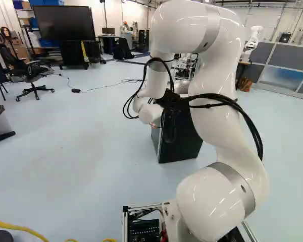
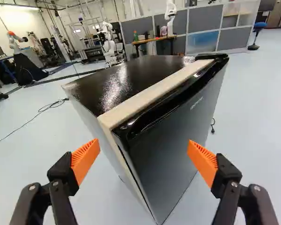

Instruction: Grab a drink from the fridge

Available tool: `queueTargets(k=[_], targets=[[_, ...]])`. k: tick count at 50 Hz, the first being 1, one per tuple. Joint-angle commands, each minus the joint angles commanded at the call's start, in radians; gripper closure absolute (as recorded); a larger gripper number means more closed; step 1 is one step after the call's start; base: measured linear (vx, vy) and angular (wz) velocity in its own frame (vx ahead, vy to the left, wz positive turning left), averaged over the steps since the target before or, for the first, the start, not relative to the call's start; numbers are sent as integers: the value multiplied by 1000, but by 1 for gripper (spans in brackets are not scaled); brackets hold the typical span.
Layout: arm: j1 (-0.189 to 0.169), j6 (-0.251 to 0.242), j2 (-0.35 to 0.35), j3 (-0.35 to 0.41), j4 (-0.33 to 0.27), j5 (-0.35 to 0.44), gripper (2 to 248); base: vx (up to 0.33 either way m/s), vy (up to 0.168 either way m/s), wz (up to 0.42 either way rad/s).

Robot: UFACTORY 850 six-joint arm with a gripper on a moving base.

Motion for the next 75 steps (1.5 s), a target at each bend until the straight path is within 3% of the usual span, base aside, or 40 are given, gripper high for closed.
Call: queueTargets(k=[75], targets=[[-49, 0, 4, 6, 0, 0, 3, 0, 0, 0]])
